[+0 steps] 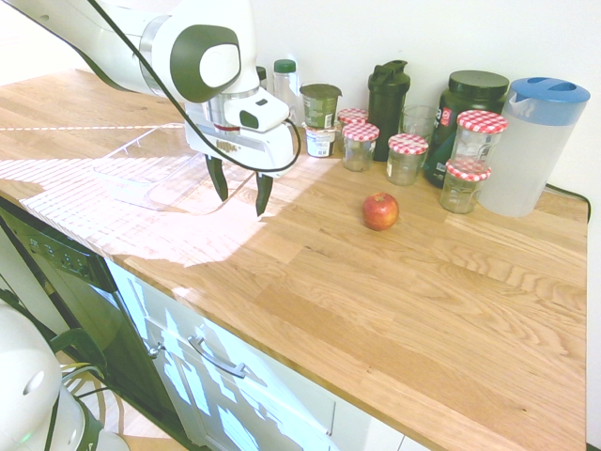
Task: Put the apple into the container
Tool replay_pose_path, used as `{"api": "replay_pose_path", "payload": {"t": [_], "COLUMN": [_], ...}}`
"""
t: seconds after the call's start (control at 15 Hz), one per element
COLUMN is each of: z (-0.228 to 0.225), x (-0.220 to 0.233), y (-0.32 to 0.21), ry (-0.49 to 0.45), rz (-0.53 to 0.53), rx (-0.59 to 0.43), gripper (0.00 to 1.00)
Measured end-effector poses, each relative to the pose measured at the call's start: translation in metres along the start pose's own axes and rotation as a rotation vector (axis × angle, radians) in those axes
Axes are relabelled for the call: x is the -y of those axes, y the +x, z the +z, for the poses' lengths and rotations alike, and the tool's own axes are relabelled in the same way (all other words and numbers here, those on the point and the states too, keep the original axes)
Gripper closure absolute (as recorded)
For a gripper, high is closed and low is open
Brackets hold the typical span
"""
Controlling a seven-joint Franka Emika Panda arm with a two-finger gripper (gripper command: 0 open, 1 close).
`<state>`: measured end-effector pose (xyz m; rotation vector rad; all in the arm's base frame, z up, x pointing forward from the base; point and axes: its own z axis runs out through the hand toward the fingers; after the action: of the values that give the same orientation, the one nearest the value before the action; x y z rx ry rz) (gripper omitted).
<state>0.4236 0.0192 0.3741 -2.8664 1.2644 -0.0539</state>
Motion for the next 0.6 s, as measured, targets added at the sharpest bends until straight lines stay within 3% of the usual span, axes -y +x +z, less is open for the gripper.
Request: {"api": "replay_pose_path", "payload": {"t": [0.27,0.6], "z": [-0.018,-0.079], "x": [0.005,0.001], "y": [0.015,0.139], "ry": [0.022,0.029], "rz": [-0.028,0.122], "rx": [-0.021,-0.061], "gripper": [0.00,0.00]}}
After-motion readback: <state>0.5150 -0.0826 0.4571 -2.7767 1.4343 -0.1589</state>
